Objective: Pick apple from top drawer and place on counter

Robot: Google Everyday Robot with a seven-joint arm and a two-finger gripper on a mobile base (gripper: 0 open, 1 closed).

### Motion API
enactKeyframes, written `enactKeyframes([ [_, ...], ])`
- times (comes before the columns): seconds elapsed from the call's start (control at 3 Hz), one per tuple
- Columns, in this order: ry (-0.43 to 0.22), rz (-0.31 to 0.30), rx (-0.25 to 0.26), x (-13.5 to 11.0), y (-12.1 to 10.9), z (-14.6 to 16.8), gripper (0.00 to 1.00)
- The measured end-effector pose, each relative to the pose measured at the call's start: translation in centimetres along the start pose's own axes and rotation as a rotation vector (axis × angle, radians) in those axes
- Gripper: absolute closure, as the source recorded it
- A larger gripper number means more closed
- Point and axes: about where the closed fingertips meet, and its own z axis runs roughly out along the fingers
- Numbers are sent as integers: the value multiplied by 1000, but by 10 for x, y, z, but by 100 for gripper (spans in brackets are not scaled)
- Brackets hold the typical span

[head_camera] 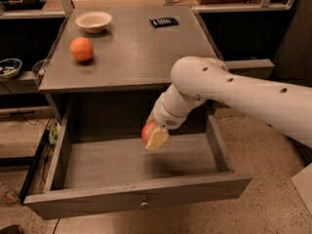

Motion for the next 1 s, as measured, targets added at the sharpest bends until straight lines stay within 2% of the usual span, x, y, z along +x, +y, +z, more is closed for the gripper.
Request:
enactKeyframes([
  [0.33, -5, 5, -7, 0, -4, -1, 100],
  [1.0, 35, 11, 60, 0, -25, -46, 100],
])
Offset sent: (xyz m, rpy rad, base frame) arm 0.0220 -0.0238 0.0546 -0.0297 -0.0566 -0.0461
